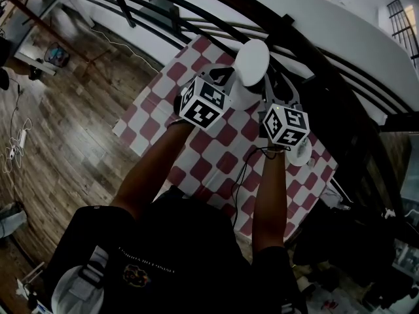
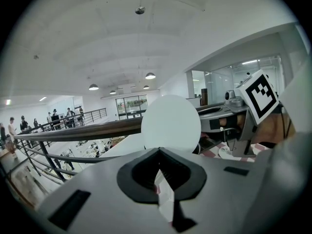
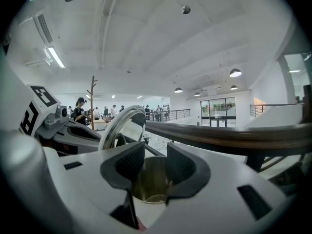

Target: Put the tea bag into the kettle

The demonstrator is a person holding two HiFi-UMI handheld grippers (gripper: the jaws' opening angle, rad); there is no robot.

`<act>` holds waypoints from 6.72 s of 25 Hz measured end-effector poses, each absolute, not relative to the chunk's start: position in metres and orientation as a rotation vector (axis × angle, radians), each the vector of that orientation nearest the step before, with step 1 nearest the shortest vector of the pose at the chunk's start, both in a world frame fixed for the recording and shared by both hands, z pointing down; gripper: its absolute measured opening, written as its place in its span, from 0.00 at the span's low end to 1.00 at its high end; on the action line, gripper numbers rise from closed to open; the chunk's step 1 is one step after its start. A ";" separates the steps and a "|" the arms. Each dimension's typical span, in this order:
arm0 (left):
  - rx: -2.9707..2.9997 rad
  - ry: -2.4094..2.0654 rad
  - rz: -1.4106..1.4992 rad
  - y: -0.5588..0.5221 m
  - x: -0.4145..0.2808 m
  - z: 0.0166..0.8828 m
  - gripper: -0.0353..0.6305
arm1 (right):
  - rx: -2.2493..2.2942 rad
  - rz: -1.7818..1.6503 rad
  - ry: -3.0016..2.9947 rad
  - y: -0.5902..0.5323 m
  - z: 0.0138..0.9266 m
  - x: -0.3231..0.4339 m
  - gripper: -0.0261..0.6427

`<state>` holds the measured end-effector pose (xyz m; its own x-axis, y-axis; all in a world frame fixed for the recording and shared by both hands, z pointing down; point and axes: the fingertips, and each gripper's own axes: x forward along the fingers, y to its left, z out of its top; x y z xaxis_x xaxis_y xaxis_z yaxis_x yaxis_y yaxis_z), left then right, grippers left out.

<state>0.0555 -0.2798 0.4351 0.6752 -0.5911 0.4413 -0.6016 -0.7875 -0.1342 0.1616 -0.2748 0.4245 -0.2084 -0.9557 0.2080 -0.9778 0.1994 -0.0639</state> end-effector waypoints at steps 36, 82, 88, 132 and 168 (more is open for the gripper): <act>2.850 -1.093 0.702 -0.254 0.023 0.417 0.05 | 1.807 -0.023 -2.374 -0.255 0.359 0.112 0.06; 2.832 -1.058 0.759 -0.256 0.036 0.437 0.05 | 1.968 0.329 -2.209 -0.253 0.443 0.190 0.06; 2.821 -1.048 0.768 -0.257 0.037 0.443 0.05 | 1.956 0.378 -2.182 -0.254 0.462 0.195 0.06; 2.925 -0.825 0.798 -0.193 0.040 0.438 0.05 | 2.034 0.329 -2.156 -0.135 0.414 0.158 0.06; 3.028 -0.497 0.795 0.057 0.015 0.436 0.05 | 2.121 0.388 -2.095 0.127 0.404 0.086 0.06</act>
